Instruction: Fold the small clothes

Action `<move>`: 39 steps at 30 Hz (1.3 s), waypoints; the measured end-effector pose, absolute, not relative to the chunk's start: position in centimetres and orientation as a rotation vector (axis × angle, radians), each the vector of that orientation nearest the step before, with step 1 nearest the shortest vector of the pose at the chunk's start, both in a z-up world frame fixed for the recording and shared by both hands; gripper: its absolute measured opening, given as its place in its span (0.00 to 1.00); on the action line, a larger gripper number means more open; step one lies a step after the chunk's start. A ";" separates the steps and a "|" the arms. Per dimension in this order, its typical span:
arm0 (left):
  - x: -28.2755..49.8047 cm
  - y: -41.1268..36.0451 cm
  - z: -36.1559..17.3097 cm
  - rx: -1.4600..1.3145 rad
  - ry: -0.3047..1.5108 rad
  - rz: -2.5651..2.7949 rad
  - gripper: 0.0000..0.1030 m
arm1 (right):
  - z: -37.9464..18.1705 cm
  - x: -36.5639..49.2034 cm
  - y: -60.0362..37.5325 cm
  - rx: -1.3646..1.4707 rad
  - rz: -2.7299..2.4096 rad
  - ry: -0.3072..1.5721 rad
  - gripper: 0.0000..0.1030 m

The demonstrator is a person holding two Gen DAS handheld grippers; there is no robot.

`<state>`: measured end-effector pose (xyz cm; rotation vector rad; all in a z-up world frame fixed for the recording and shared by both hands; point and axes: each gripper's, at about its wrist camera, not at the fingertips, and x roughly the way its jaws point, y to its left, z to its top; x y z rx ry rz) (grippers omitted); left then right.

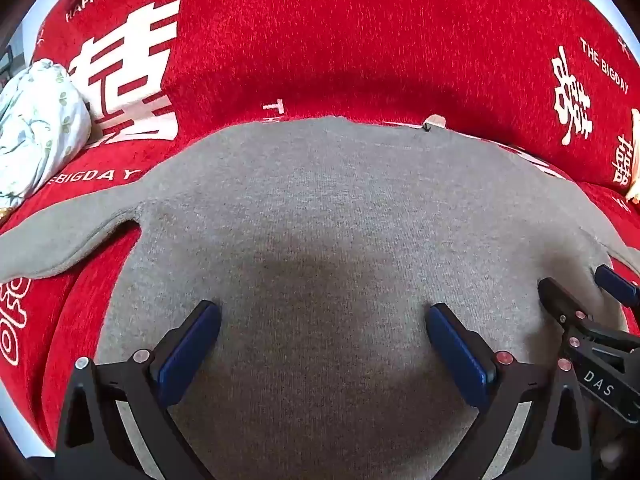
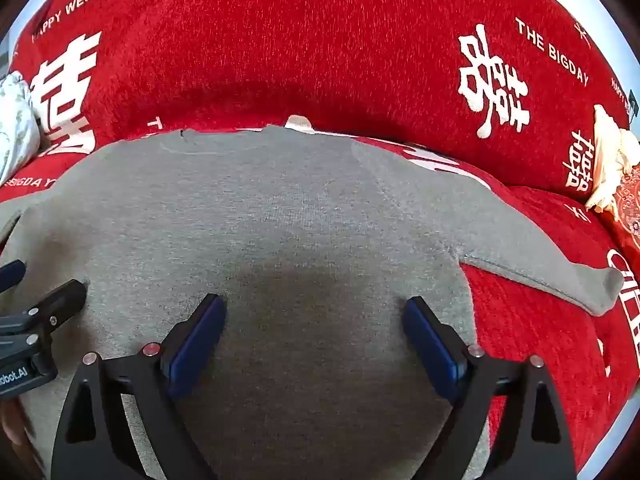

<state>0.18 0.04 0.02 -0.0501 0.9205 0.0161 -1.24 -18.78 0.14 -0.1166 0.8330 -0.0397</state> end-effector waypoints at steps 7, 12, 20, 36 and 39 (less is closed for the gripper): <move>0.0 -0.7 0.5 -0.045 0.898 0.032 1.00 | 0.4 -0.9 -18.8 -0.087 -0.032 0.848 0.92; -0.1 -0.2 0.1 -0.046 0.893 0.029 1.00 | 0.3 -0.9 -18.7 -0.098 -0.047 0.848 0.94; -0.1 -0.1 0.1 -0.049 0.890 0.027 1.00 | 0.2 -0.8 -19.3 -0.059 -0.049 0.863 0.99; -0.1 -0.1 -0.1 -0.042 0.890 0.036 1.00 | 0.3 -0.8 -19.7 0.000 -0.010 0.879 1.00; -0.2 -0.1 -0.2 -0.043 0.889 0.036 1.00 | 0.4 -0.8 -19.7 -0.003 -0.009 0.884 1.00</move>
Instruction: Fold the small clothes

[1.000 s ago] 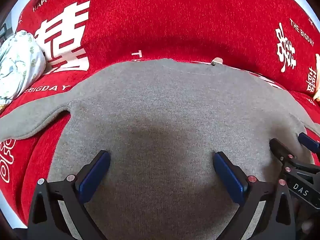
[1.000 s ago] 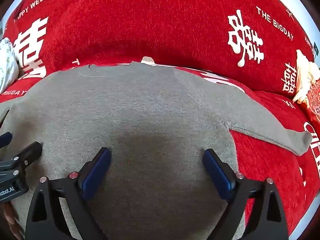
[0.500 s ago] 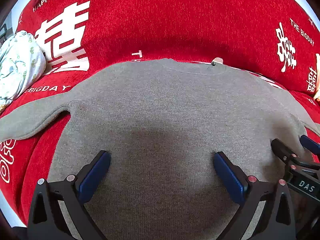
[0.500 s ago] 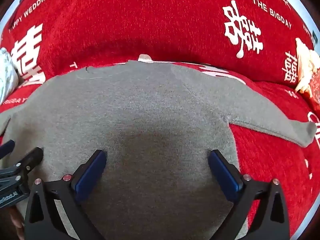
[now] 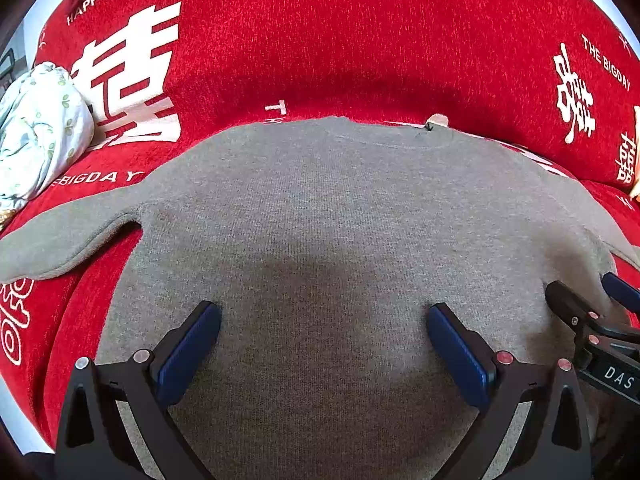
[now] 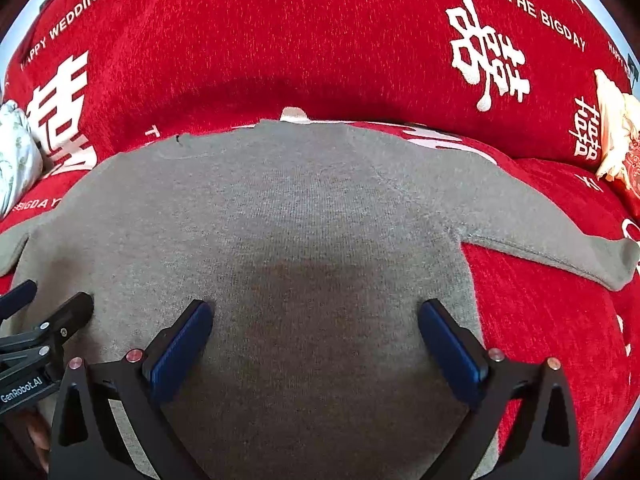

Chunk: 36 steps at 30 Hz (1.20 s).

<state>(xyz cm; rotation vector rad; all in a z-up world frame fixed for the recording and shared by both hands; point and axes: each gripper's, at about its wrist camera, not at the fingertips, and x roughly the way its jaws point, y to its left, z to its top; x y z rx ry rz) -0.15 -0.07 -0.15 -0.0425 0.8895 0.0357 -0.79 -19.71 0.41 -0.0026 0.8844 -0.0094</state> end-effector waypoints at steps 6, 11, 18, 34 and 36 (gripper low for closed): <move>-0.3 0.0 -0.2 -0.047 0.885 0.043 1.00 | 0.5 0.0 -19.3 -0.025 -0.026 0.944 1.00; -0.6 -0.1 -0.2 -0.042 0.883 0.060 1.00 | 0.5 -0.2 -19.4 -0.006 -0.031 0.955 1.00; -0.4 -0.1 0.0 -0.044 0.904 0.062 1.00 | 0.7 0.0 -19.0 0.006 -0.085 0.994 1.00; 0.4 1.2 2.8 -0.147 1.057 0.077 1.00 | 4.3 0.1 -17.0 -0.019 0.034 0.981 1.00; 0.2 1.4 3.7 -0.159 1.033 0.082 1.00 | 4.6 0.2 -16.9 -0.020 0.029 0.971 1.00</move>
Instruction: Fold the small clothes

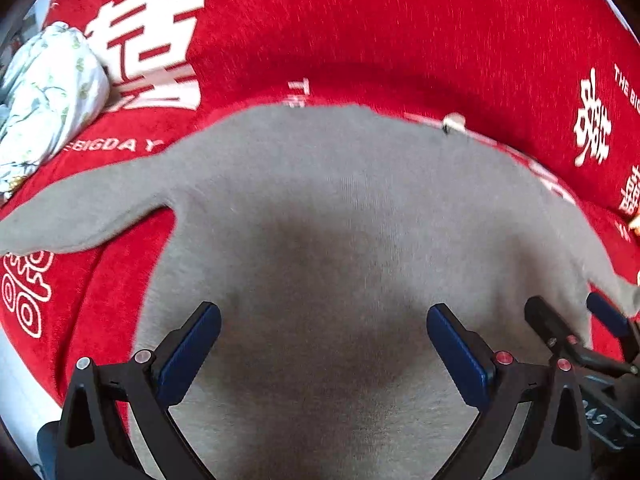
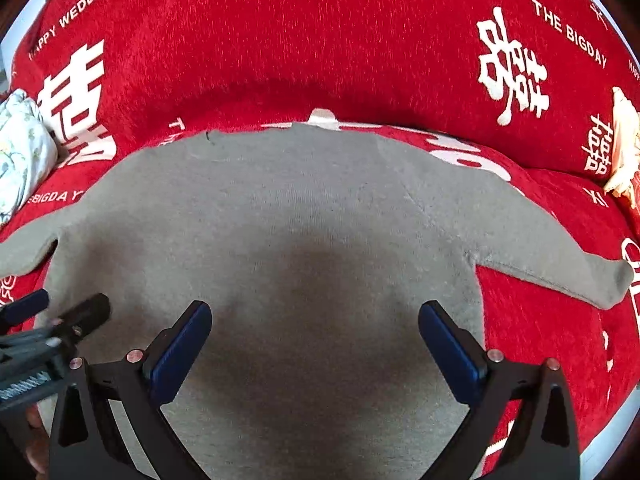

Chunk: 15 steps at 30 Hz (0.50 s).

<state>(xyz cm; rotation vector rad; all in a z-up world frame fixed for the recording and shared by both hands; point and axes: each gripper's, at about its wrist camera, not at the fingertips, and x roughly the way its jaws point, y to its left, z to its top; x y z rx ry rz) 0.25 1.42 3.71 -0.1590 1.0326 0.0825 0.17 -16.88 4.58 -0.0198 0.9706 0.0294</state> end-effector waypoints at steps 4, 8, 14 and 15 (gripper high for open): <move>0.4 1.9 5.0 -0.195 0.998 0.089 1.00 | 5.0 0.2 -17.0 -0.018 0.013 0.944 1.00; 0.1 1.9 5.8 -0.215 0.954 0.112 1.00 | 5.5 0.5 -17.5 -0.012 0.006 0.931 1.00; 1.0 1.0 5.8 -0.144 1.009 0.120 1.00 | 6.2 0.7 -18.3 0.004 0.031 0.910 1.00; 1.0 0.8 5.8 -0.137 1.005 0.128 1.00 | 6.3 0.8 -18.5 -0.002 0.031 0.903 1.00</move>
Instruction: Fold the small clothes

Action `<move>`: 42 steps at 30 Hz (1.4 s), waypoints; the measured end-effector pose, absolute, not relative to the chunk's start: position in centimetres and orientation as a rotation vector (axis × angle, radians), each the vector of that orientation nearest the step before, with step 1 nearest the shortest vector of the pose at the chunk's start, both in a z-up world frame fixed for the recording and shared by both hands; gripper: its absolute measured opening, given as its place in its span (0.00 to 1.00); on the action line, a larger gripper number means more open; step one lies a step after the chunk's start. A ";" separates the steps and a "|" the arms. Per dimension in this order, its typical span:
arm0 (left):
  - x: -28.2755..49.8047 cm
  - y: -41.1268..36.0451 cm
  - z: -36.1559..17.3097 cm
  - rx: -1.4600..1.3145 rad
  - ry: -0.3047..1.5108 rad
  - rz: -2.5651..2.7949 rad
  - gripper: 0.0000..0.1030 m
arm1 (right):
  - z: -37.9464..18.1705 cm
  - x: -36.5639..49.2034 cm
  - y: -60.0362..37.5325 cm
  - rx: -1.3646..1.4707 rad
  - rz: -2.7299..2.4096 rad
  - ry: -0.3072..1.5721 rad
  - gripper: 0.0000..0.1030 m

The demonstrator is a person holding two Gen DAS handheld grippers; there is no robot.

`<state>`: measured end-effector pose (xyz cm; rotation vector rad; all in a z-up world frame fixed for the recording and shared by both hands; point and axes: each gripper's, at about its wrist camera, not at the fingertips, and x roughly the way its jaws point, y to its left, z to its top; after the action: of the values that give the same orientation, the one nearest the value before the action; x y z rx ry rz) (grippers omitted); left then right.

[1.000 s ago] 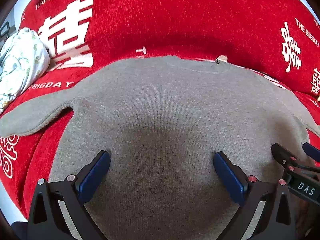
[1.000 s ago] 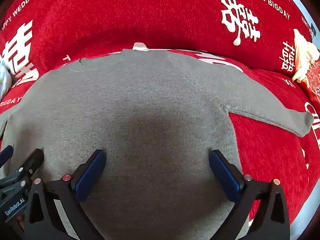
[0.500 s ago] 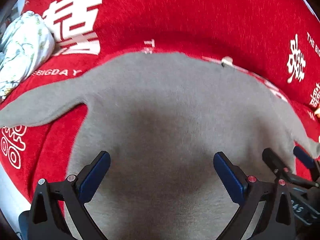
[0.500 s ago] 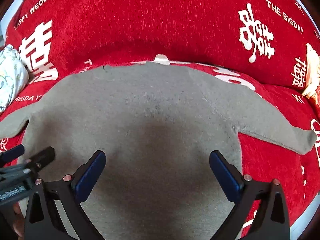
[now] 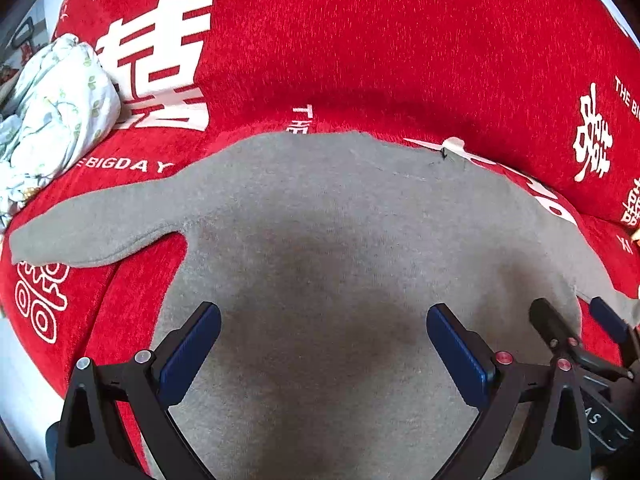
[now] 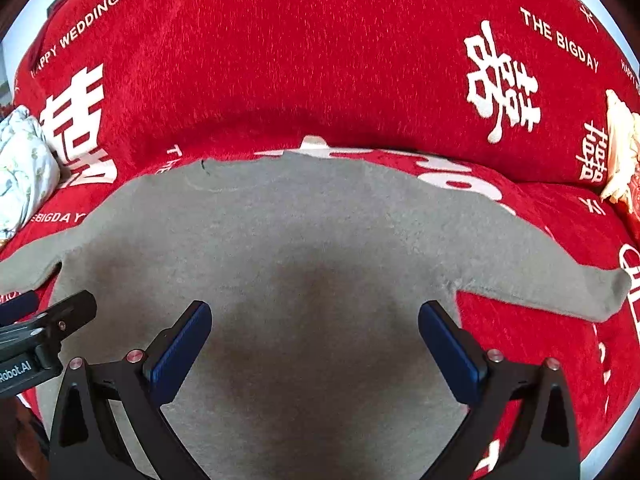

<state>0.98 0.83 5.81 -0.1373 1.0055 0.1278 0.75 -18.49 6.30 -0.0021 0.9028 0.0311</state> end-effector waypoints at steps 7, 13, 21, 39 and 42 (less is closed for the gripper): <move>1.5 -0.5 6.2 -0.128 1.008 0.134 1.00 | 6.7 1.1 -20.7 0.018 0.011 0.873 1.00; 2.2 -2.5 6.2 -0.110 1.018 0.122 1.00 | 6.8 1.4 -23.5 0.047 -0.022 0.849 1.00; 2.9 -5.8 6.1 -0.056 1.024 0.093 1.00 | 6.8 1.4 -27.9 0.105 -0.089 0.788 1.00; 5.3 -12.1 5.4 -0.002 1.057 0.039 1.00 | 5.0 1.7 -35.6 0.189 -0.169 0.840 1.00; 5.7 -13.3 5.1 0.009 1.067 0.026 1.00 | 4.8 1.6 -36.8 0.188 -0.183 0.842 1.00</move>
<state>5.71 -13.34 5.12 0.0093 1.0670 0.0263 1.58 -36.80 4.83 0.1882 0.8417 -0.1826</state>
